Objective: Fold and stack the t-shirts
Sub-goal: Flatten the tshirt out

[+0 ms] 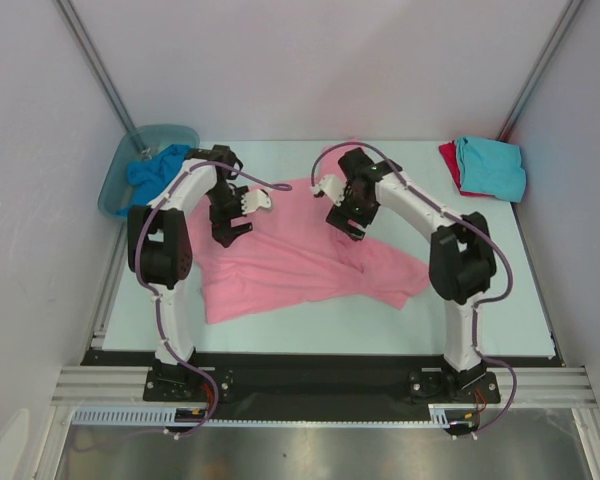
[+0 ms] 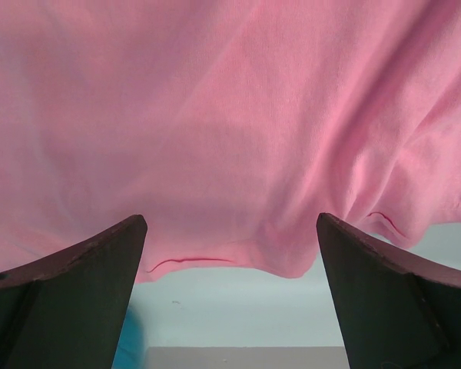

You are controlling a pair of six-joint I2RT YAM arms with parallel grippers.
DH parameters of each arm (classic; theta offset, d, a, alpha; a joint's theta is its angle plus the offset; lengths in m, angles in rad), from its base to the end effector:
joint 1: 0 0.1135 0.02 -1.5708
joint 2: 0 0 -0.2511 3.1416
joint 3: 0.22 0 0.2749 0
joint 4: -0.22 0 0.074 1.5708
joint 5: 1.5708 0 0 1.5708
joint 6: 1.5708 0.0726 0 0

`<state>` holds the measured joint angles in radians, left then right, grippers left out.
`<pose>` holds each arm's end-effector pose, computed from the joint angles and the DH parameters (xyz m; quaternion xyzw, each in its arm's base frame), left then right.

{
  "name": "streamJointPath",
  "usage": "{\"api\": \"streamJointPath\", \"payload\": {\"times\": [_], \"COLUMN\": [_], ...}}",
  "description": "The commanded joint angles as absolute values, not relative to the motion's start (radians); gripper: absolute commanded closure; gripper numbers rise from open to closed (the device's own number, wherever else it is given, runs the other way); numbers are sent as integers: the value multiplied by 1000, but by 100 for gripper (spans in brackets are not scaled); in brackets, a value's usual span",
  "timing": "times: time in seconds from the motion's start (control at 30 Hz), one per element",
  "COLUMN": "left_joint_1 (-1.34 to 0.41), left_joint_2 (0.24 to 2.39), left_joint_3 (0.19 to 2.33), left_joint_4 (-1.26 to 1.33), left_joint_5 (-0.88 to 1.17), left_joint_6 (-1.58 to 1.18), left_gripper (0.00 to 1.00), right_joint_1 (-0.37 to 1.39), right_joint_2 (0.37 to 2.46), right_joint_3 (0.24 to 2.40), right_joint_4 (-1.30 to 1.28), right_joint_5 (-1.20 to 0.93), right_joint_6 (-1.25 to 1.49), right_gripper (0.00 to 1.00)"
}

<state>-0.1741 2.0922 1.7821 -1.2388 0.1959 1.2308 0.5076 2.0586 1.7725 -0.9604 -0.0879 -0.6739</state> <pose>0.4132 -0.0870 0.1613 0.6438 0.7589 -0.0790 0.0587 0.3977 0.2285 0.1785 -0.5550 0.8149 0.0298 0.1643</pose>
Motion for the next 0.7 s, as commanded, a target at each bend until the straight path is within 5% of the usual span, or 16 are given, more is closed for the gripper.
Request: {"api": "streamJointPath", "payload": {"times": [0.0, 0.1, 0.33, 0.47, 0.67], "left_joint_1": [-183, -208, -235, -241, -242], "left_joint_2": [2092, 2123, 2140, 2152, 2077], "left_joint_3": [1793, 1839, 1925, 1974, 1889], "left_joint_4": [-1226, -1224, -1166, -1121, -1069], "left_joint_5": [265, 290, 353, 393, 422], "left_joint_6": [1235, 1210, 1109, 1059, 1015], "left_gripper": [0, 0, 0, 0, 0], "right_joint_1": [499, 486, 428, 316, 8], "right_joint_2": [1908, 1878, 1891, 1911, 1821], "right_joint_3": [1686, 1724, 1888, 2081, 1919], "right_joint_4": [-781, -714, -663, -849, -1054], "right_joint_5": [147, 300, 495, 378, 12], "right_joint_6": [-649, -649, -629, -519, -446], "right_gripper": [16, 0, 0, 0, 0]}}
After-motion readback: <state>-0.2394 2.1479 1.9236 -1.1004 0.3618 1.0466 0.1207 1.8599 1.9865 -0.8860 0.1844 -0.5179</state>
